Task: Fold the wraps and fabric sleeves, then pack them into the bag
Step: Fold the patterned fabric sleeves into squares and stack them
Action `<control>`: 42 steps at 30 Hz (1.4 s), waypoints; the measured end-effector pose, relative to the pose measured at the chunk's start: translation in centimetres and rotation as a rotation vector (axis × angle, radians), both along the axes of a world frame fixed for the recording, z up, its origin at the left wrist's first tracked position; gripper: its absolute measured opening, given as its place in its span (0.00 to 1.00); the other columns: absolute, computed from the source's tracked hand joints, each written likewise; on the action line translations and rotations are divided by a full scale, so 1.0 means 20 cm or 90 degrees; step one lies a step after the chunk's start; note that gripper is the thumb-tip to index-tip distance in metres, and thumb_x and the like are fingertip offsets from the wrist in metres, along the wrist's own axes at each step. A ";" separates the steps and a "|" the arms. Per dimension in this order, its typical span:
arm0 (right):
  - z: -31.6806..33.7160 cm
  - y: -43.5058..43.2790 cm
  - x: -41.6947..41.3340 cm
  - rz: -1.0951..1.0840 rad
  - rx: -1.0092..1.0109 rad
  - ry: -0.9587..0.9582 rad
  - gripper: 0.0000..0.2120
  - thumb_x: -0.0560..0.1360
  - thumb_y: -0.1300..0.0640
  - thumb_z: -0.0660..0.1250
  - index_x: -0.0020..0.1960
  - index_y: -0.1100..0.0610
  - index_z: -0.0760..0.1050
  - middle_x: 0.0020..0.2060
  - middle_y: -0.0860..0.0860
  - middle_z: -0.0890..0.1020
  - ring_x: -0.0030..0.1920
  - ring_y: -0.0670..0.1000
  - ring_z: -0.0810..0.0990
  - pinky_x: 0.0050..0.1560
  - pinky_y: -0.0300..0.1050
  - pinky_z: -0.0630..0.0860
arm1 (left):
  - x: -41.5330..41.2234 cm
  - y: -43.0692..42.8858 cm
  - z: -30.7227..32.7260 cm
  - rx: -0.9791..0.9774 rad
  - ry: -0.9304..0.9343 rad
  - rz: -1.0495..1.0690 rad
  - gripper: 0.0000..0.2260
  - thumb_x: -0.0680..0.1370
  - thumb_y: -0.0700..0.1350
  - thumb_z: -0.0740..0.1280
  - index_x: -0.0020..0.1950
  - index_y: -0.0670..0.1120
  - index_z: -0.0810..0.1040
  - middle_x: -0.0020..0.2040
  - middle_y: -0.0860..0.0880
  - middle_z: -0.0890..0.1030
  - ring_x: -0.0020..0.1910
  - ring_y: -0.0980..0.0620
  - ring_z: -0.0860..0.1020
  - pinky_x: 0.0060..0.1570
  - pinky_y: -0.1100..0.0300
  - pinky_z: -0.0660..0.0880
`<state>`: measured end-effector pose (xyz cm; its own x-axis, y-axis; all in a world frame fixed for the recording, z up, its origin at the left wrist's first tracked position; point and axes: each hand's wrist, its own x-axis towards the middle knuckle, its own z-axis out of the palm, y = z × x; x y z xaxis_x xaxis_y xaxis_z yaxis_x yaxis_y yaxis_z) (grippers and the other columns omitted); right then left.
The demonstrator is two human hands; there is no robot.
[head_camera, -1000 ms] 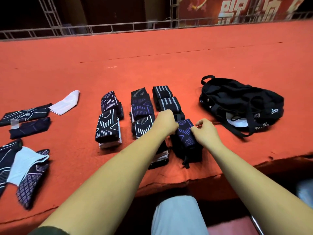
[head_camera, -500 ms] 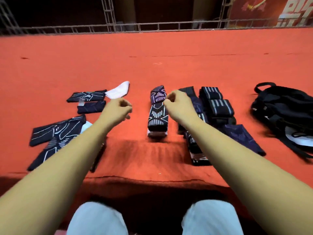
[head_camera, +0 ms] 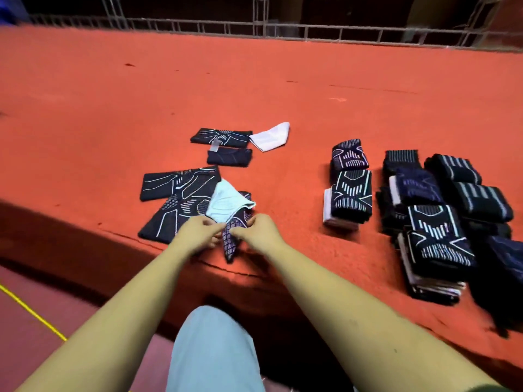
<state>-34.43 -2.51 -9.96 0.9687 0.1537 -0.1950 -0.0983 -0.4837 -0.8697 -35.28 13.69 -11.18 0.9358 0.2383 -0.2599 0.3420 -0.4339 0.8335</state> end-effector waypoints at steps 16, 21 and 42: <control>0.34 -0.32 -0.02 0.068 0.166 -0.107 0.02 0.62 0.59 0.62 0.31 0.56 0.69 0.32 0.55 0.68 0.36 0.50 0.65 0.36 0.46 0.59 | 0.12 -0.21 0.07 -0.437 -0.073 0.204 0.18 0.83 0.56 0.60 0.54 0.40 0.75 0.41 0.39 0.82 0.36 0.46 0.80 0.29 0.58 0.77; 0.35 -0.53 -0.07 0.106 0.228 -0.052 0.22 0.58 0.62 0.58 0.46 0.77 0.70 0.39 0.59 0.71 0.41 0.55 0.66 0.37 0.46 0.61 | 0.13 -0.27 0.09 -0.608 0.015 0.172 0.06 0.84 0.39 0.58 0.48 0.39 0.71 0.37 0.41 0.78 0.32 0.49 0.78 0.28 0.64 0.77; -0.03 -0.85 -0.38 -0.370 0.363 0.143 0.13 0.71 0.75 0.65 0.50 0.60 0.73 0.37 0.57 0.81 0.31 0.49 0.77 0.31 0.40 0.75 | -0.12 -0.68 -0.05 -0.735 -0.162 0.337 0.09 0.80 0.34 0.64 0.60 0.36 0.76 0.51 0.41 0.85 0.47 0.49 0.84 0.52 0.51 0.81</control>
